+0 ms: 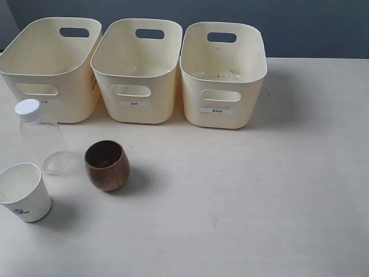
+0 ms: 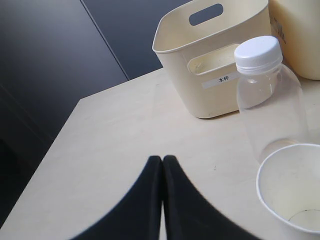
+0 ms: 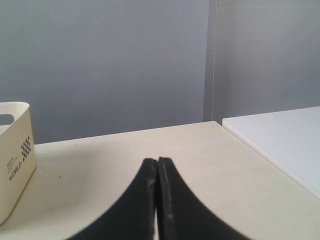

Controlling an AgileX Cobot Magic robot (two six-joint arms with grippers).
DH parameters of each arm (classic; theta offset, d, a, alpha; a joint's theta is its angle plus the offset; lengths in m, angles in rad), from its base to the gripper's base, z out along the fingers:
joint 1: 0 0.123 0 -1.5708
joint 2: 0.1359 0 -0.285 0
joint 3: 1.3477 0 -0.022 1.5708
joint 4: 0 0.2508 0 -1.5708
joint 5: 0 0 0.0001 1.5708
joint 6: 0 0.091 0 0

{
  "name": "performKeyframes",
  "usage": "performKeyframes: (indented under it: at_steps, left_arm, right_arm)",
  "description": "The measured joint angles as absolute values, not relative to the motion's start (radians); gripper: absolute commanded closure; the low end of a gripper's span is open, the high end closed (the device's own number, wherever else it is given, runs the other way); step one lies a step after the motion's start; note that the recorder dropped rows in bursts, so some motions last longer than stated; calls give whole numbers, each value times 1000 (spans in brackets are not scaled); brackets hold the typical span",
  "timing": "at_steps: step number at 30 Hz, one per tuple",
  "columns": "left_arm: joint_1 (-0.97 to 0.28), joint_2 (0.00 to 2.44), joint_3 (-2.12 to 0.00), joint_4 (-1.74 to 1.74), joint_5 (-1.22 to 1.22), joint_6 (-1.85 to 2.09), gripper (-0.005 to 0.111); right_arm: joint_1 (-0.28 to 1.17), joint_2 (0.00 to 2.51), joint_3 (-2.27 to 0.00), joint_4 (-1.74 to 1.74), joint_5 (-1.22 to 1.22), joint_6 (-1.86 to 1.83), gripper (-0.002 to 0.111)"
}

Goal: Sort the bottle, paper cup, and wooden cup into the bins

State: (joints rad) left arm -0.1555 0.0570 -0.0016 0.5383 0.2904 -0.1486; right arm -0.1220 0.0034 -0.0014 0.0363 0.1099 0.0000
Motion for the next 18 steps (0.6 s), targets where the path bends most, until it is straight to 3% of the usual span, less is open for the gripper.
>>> performKeyframes:
  at_steps: [8,18]
  left_arm:
    - [-156,57,-2,538,290,-149,107]
    - [-156,57,-2,538,290,-149,107]
  right_arm:
    - [-122,3,-1,41,92,0,109]
    - [-122,3,-1,381,-21,0,109]
